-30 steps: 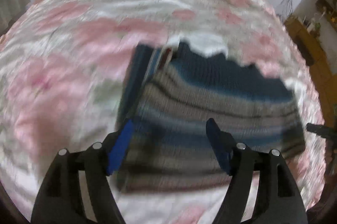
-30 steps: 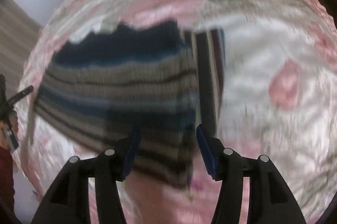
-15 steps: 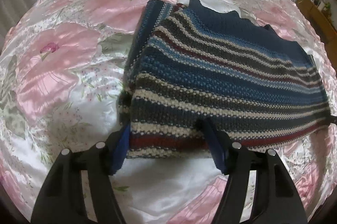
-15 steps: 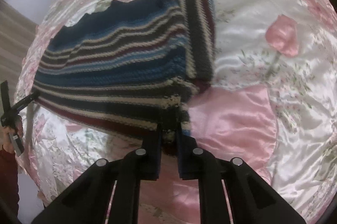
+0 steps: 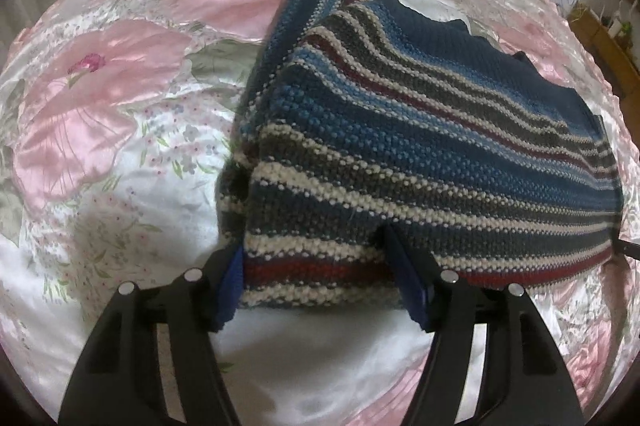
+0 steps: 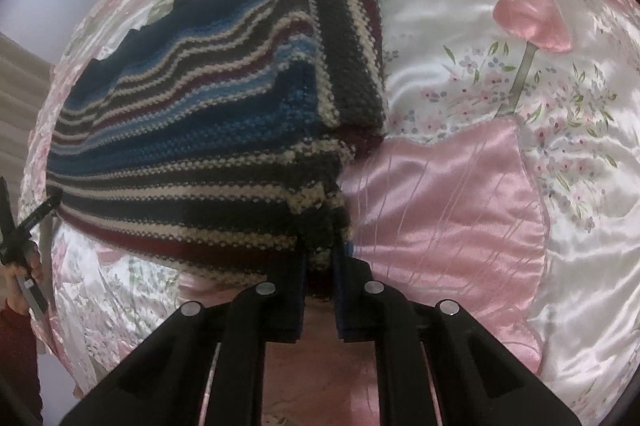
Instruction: Fold small clothes
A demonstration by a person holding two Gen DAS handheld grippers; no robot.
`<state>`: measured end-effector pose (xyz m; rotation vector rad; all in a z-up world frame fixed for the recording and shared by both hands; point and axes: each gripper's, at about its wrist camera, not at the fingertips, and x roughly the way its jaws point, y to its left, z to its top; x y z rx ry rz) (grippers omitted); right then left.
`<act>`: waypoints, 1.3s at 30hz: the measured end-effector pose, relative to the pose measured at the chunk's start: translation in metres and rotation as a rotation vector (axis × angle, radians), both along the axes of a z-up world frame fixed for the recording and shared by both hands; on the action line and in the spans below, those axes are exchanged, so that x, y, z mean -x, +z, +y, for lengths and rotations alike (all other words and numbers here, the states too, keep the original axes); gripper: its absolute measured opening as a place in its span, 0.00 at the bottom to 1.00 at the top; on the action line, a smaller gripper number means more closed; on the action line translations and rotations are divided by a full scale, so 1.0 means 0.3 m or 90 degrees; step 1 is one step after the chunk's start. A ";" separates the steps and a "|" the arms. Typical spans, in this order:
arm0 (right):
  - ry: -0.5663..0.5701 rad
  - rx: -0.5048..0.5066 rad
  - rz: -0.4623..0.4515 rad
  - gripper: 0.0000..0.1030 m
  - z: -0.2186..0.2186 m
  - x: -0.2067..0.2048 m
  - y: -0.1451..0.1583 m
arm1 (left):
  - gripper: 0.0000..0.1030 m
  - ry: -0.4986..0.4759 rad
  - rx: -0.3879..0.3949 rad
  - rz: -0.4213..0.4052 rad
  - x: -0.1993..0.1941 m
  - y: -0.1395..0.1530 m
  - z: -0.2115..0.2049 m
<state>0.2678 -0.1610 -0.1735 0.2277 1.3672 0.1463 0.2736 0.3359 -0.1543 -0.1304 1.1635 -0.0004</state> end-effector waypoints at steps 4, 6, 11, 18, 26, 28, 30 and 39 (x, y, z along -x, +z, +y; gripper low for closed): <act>-0.001 0.013 0.003 0.10 0.002 -0.002 -0.003 | 0.65 0.003 0.000 -0.008 -0.003 -0.009 -0.002; -0.002 0.023 0.005 0.11 0.017 -0.011 -0.005 | 0.66 0.008 -0.001 -0.009 -0.006 -0.014 -0.007; -0.004 0.030 0.019 0.24 0.030 -0.017 0.039 | 0.66 0.021 -0.006 0.017 -0.017 0.038 -0.008; -0.014 0.007 -0.067 0.74 -0.019 -0.019 0.291 | 0.71 0.006 0.030 -0.057 0.007 0.257 -0.007; -0.053 -0.023 -0.006 0.79 -0.059 -0.195 0.198 | 0.71 -0.033 0.028 -0.048 -0.118 0.231 -0.160; -0.051 -0.020 0.008 0.79 -0.049 -0.220 0.161 | 0.71 -0.039 0.030 -0.037 -0.145 0.200 -0.187; -0.053 -0.013 0.022 0.79 -0.044 -0.238 0.127 | 0.71 -0.047 0.025 -0.025 -0.175 0.165 -0.204; -0.062 -0.004 0.040 0.77 -0.042 -0.282 0.016 | 0.71 -0.027 0.054 0.015 -0.229 0.040 -0.170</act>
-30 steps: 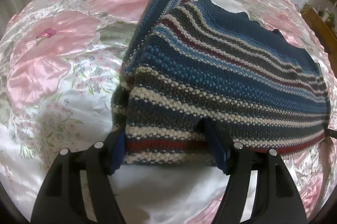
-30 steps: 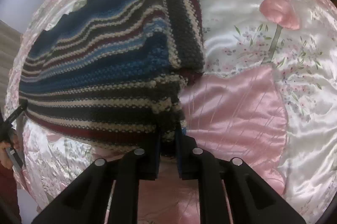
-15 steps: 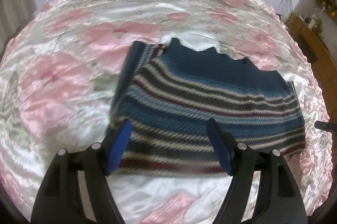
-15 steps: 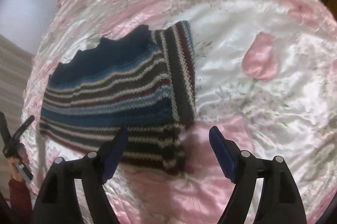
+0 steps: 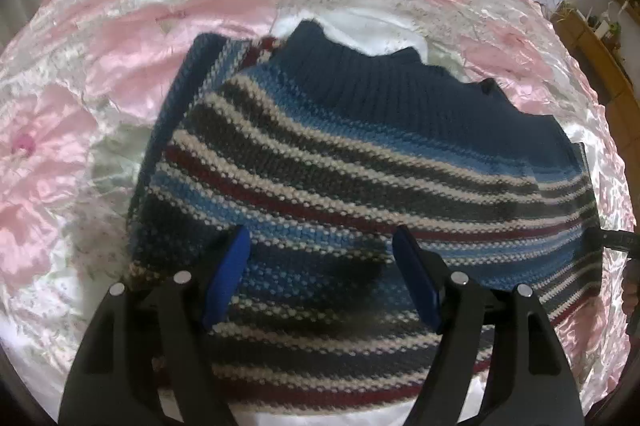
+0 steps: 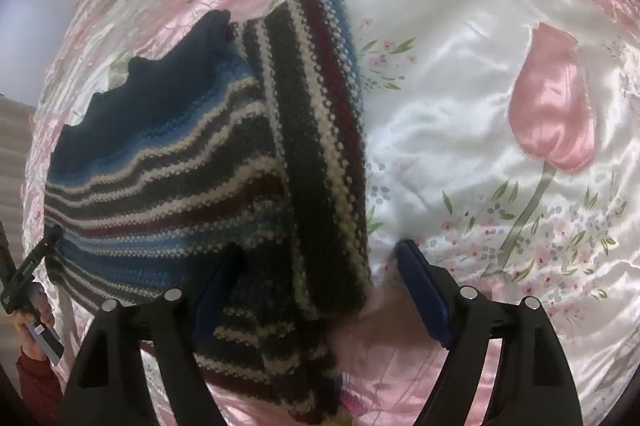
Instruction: Fold small clothes
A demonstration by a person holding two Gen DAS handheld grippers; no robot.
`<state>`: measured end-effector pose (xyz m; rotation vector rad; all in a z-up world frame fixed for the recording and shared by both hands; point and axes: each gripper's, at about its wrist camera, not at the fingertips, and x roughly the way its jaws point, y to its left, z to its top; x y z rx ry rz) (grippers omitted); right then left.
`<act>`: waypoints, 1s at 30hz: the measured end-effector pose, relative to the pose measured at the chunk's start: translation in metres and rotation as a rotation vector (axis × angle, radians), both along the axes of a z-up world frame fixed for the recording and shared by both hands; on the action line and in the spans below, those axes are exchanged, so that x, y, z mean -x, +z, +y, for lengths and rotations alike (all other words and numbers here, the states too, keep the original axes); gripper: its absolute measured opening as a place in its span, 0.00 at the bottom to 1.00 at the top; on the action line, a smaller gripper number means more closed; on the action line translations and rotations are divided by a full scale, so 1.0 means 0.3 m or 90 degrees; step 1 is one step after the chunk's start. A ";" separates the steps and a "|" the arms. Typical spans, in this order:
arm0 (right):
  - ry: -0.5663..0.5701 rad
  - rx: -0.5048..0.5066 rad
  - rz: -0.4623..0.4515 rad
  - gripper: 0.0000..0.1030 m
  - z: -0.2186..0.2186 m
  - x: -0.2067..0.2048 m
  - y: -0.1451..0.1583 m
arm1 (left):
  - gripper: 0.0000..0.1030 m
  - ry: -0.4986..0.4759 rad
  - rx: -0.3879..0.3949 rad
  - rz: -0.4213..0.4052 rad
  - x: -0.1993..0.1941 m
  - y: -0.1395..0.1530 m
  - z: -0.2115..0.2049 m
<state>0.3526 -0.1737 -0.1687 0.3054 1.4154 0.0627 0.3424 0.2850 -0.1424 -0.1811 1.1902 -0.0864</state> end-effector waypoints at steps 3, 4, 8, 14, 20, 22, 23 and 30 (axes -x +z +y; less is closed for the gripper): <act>0.006 -0.006 -0.012 0.59 0.011 -0.002 0.000 | 0.71 -0.004 0.002 -0.002 0.003 -0.013 0.001; 0.009 -0.027 -0.010 0.47 0.017 -0.003 0.001 | 0.71 -0.009 -0.005 -0.003 0.006 -0.015 -0.003; 0.033 -0.017 -0.027 0.32 0.059 -0.004 0.033 | 0.71 -0.022 -0.016 -0.007 0.011 -0.016 -0.011; 0.046 -0.036 -0.101 0.30 0.080 0.037 0.174 | 0.71 -0.029 -0.006 -0.005 0.014 -0.014 -0.002; -0.009 -0.014 -0.024 0.31 0.034 0.036 0.008 | 0.71 -0.031 -0.013 -0.005 0.018 -0.021 -0.007; -0.026 -0.022 -0.021 0.31 0.031 0.031 -0.012 | 0.71 -0.035 -0.015 -0.003 0.014 -0.026 -0.009; -0.029 -0.020 -0.020 0.31 0.031 0.029 -0.014 | 0.71 -0.035 -0.014 -0.002 0.012 -0.028 -0.007; -0.052 -0.030 -0.020 0.31 0.083 -0.003 0.068 | 0.72 -0.027 0.017 0.001 0.030 0.061 0.018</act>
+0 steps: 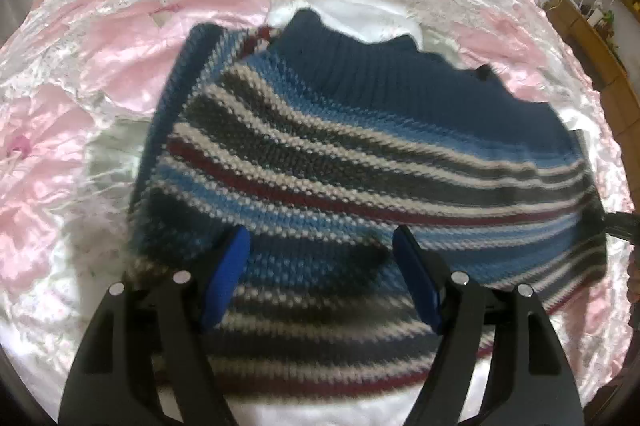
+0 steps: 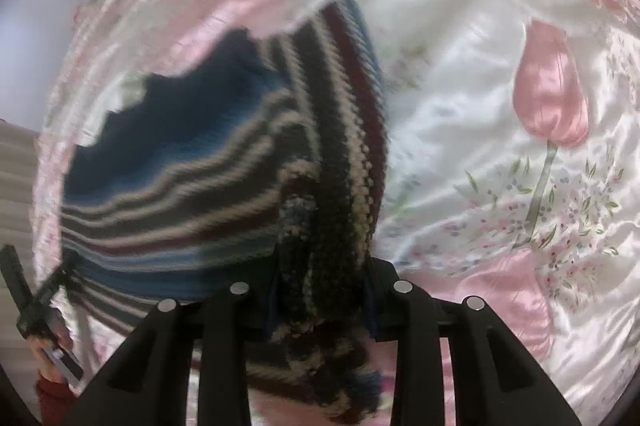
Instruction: Fold small clothes
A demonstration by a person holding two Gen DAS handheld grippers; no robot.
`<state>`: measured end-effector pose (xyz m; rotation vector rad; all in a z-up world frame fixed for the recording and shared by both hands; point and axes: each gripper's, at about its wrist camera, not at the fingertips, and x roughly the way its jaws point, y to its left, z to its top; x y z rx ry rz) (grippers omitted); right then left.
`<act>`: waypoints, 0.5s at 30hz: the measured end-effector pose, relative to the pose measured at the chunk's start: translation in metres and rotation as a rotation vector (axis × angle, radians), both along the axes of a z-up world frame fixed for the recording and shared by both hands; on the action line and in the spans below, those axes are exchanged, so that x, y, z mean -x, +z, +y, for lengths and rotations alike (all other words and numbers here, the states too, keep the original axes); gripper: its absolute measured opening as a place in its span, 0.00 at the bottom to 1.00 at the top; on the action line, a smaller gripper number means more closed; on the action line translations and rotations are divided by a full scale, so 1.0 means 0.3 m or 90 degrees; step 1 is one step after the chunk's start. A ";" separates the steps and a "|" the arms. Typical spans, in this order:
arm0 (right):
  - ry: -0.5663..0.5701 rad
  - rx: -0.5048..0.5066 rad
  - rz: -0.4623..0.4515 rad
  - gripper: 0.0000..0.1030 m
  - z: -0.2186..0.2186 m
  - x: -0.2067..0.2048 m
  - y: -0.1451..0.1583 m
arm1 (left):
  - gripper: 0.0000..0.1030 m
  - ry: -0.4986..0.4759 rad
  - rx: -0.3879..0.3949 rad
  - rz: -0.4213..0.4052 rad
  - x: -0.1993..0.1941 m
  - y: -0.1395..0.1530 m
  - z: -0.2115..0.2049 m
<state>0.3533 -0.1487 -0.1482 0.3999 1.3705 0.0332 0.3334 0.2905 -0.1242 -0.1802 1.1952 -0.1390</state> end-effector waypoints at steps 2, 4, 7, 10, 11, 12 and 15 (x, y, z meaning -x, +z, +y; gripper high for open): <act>0.012 -0.028 -0.022 0.31 0.053 -0.011 0.066 | 0.77 0.012 0.027 -0.011 0.021 0.045 0.035; 0.041 -0.027 -0.042 0.31 0.135 -0.023 0.132 | 0.77 0.019 0.049 -0.014 0.040 0.072 0.071; 0.094 -0.009 -0.052 0.31 0.285 -0.042 0.198 | 0.77 0.017 0.038 -0.016 0.064 0.086 0.100; 0.151 0.014 -0.066 0.32 0.445 -0.054 0.238 | 0.77 0.012 0.022 -0.017 0.081 0.085 0.119; 0.170 0.020 -0.067 0.32 0.502 -0.057 0.245 | 0.77 0.013 0.024 -0.017 0.080 0.085 0.125; 0.182 0.024 -0.067 0.32 0.532 -0.058 0.246 | 0.77 0.016 0.027 -0.016 0.083 0.085 0.133; 0.227 0.050 -0.062 0.32 0.638 -0.024 0.230 | 0.77 0.025 0.035 -0.014 0.084 0.079 0.154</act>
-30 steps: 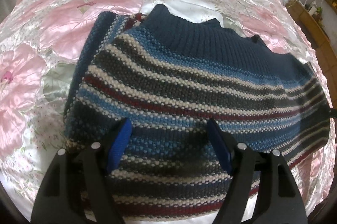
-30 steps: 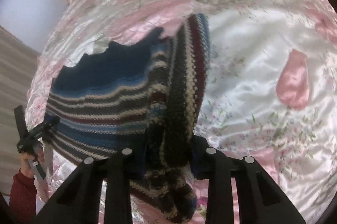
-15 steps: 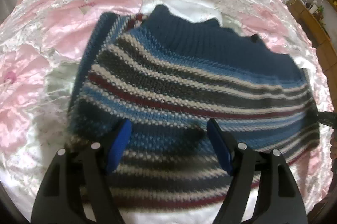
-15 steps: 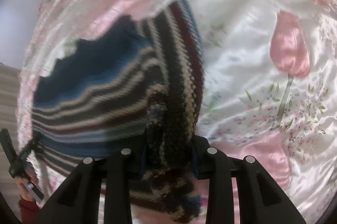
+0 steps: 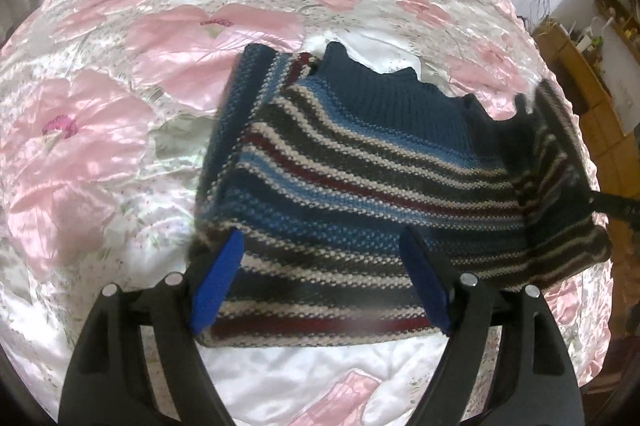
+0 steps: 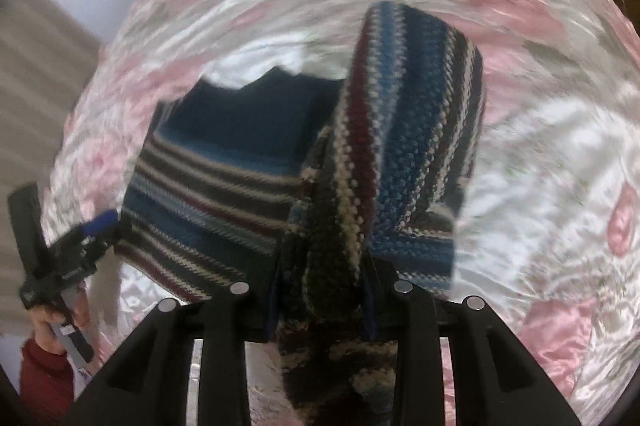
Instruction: Fold small clothes
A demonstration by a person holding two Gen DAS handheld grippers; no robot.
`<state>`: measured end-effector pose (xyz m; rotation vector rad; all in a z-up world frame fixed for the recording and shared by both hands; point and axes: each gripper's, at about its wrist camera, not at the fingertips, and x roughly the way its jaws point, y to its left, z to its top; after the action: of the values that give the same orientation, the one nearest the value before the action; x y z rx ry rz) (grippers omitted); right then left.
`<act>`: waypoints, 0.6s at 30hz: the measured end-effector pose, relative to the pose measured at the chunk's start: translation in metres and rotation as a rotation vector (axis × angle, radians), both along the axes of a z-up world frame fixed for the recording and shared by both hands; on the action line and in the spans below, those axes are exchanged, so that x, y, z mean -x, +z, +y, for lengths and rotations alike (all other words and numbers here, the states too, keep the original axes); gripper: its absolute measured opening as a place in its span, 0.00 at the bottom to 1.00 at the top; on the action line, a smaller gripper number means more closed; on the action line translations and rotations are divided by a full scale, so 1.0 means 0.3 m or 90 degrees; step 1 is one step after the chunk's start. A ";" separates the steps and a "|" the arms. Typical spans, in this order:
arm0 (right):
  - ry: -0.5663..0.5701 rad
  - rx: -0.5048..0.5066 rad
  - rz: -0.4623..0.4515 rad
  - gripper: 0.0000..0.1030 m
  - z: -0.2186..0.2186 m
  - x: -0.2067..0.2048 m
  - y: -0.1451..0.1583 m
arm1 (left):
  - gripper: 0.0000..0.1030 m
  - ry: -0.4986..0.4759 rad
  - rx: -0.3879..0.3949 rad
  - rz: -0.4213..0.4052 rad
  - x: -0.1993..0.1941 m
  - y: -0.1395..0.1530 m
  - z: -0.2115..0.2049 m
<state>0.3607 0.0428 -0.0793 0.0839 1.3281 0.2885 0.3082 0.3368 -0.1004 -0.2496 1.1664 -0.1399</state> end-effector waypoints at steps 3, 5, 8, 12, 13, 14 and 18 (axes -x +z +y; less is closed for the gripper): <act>0.021 0.030 0.017 0.33 0.075 0.000 -0.065 | 0.77 0.007 0.003 0.004 0.001 -0.011 0.010; 0.026 0.035 0.030 0.35 0.094 0.002 -0.115 | 0.77 0.011 0.006 0.007 0.002 -0.017 0.011; 0.034 0.004 0.043 0.48 0.104 0.017 -0.153 | 0.77 0.011 0.001 0.007 0.001 -0.017 0.000; 0.045 -0.059 0.041 0.60 0.098 0.029 -0.137 | 0.77 0.004 0.009 0.007 -0.009 -0.004 -0.035; 0.036 -0.085 0.038 0.60 0.070 0.033 -0.113 | 0.77 0.000 0.013 0.004 -0.011 0.004 -0.051; 0.028 -0.112 0.035 0.60 0.045 0.039 -0.092 | 0.77 -0.007 0.017 0.000 -0.013 0.015 -0.072; 0.009 -0.176 0.006 0.61 -0.074 0.071 0.011 | 0.78 -0.039 0.043 -0.011 -0.023 0.054 -0.180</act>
<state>0.3393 0.0206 -0.0760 0.3076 1.2920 0.4834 0.3151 0.2828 -0.0841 -0.2725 1.1539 -0.2355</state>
